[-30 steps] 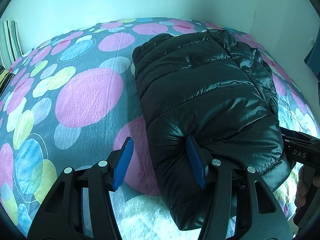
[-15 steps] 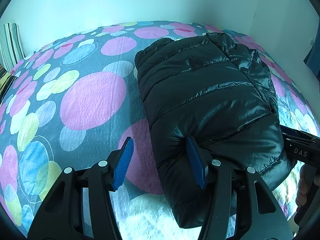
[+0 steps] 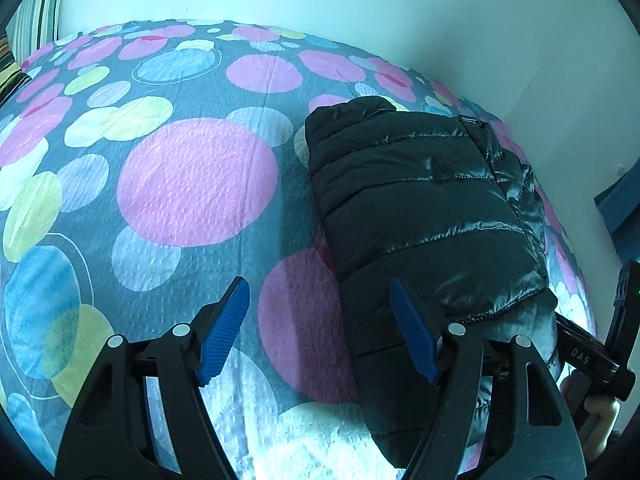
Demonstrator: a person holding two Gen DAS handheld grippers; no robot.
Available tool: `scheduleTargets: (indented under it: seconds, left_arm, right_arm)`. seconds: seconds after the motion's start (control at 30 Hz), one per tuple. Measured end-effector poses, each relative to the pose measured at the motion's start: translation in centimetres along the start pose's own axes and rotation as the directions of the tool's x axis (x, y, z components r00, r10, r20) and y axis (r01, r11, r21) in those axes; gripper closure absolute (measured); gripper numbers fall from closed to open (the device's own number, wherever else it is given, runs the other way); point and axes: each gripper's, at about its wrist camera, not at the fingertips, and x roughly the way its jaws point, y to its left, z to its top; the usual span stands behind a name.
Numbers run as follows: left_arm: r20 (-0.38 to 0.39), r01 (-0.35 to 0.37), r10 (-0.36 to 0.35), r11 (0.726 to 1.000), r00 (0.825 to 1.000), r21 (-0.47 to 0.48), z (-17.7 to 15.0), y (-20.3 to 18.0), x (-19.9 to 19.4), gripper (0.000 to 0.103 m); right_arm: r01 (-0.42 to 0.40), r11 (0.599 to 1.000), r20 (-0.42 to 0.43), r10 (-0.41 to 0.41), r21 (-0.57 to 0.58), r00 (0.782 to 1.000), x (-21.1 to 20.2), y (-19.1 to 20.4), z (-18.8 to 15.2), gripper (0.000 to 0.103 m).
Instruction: Fold large clothes
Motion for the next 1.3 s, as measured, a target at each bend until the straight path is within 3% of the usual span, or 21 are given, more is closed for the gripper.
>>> scheduleTargets:
  seconds: [0.43, 0.57, 0.63, 0.8, 0.97, 1.13, 1.3]
  left_arm:
    - [0.024, -0.013, 0.013, 1.000, 1.000, 0.011, 0.6, 0.2, -0.4, 0.029]
    - [0.021, -0.010, 0.010, 1.000, 1.000, 0.015, 0.6, 0.2, 0.0, 0.029]
    - [0.018, -0.008, 0.008, 1.000, 1.000, 0.018, 0.7, 0.1, 0.2, 0.029]
    - [0.018, -0.007, 0.007, 1.000, 1.000, 0.021, 0.8, 0.1, 0.6, 0.029]
    - [0.024, 0.007, -0.008, 1.000, 1.000, 0.011, 1.1, 0.3, 0.6, 0.029]
    - [0.025, 0.011, -0.011, 1.000, 1.000, 0.014, 1.5, -0.2, 1.1, 0.029]
    - [0.026, 0.042, -0.043, 0.999, 0.999, 0.015, 1.7, -0.5, 1.3, 0.028]
  right_arm:
    - [-0.084, 0.996, 0.099, 0.080, 0.030, 0.992, -5.2, -1.8, 1.8, 0.028]
    - [-0.027, 0.997, 0.109, 0.018, 0.073, 0.994, -5.0, -3.9, 2.4, 0.028]
    - [-0.036, 0.994, 0.090, 0.026, 0.108, 0.996, -4.1, -5.2, 2.6, 0.028]
    - [-0.099, 0.984, 0.041, 0.094, 0.146, 0.995, -1.0, -6.8, 2.9, 0.028]
    - [-0.218, 0.956, 0.032, 0.216, 0.194, 0.976, 0.7, -7.2, 3.1, 0.028]
    - [-0.247, 0.952, 0.012, 0.249, 0.183, 0.968, 1.9, -6.9, 3.4, 0.028]
    - [-0.357, 0.905, -0.055, 0.378, 0.232, 0.924, 4.8, -7.0, 3.2, 0.028]
